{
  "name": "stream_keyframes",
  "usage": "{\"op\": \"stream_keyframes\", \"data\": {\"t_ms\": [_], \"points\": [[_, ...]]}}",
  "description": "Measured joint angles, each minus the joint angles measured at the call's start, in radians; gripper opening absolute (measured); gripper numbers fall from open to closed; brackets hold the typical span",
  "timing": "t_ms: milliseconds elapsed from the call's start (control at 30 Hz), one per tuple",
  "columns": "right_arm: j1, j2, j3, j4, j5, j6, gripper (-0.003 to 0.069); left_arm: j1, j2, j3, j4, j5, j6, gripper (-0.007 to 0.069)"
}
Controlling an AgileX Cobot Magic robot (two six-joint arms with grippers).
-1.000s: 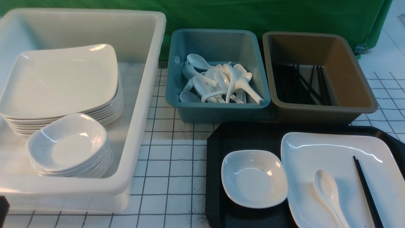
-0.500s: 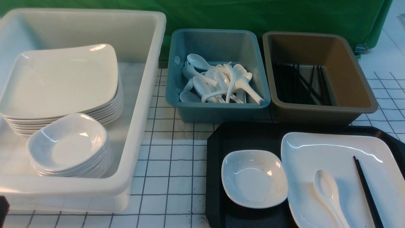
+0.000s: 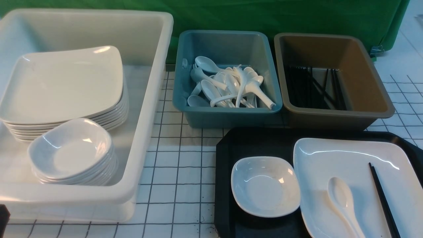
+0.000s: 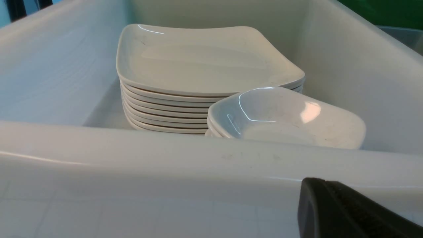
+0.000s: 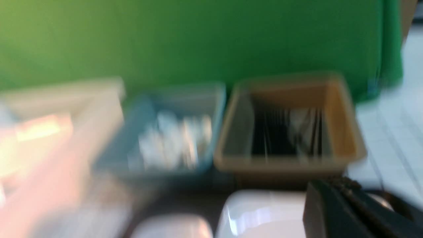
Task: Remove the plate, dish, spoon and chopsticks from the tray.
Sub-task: Use the right arm to grab a pair of chopsticks from the plate
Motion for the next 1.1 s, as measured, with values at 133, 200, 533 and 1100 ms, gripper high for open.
{"op": "stream_keyframes", "data": {"t_ms": [133,200,533,1100], "points": [[0.0,0.243,-0.056,-0.048,0.262,-0.015,0.0031,0.0,0.0,0.0,0.0,0.0,0.0,0.0005],[0.0,0.39,-0.056,-0.076,0.355,-0.002,0.0038,0.0,0.0,0.0,0.0,0.0,0.0,0.0005],[0.0,0.796,-0.057,-0.092,0.271,0.012,0.0283,0.0,0.0,0.0,0.0,0.0,0.0,0.0005],[0.0,1.097,-0.079,-0.198,0.15,0.033,0.0389,0.0,0.0,0.0,0.0,0.0,0.0,0.0005]]}}
